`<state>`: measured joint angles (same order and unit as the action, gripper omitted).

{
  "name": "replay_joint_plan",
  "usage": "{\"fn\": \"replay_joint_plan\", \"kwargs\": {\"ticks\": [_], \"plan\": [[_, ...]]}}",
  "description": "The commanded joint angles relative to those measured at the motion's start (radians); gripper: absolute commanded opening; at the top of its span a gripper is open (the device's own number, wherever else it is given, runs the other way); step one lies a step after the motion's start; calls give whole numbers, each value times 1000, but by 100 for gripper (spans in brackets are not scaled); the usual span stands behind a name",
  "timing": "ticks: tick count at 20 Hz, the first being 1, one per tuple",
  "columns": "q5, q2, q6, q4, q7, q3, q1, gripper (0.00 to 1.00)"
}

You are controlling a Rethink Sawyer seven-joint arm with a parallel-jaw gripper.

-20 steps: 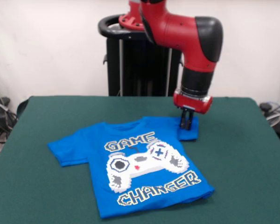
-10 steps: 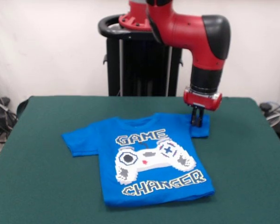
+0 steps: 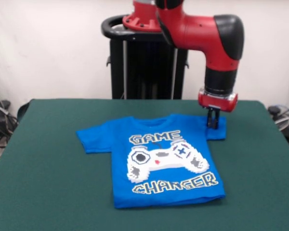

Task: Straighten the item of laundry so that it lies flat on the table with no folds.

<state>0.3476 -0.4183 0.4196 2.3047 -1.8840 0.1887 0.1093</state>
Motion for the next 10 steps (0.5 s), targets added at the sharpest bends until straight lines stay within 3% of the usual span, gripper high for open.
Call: {"fn": "replay_joint_plan", "kwargs": {"ticks": [1,10], "plan": [[6,148,-141,10,-301,207,-23,0],[34,168,-76,23,-361,245,-28,0]]}}
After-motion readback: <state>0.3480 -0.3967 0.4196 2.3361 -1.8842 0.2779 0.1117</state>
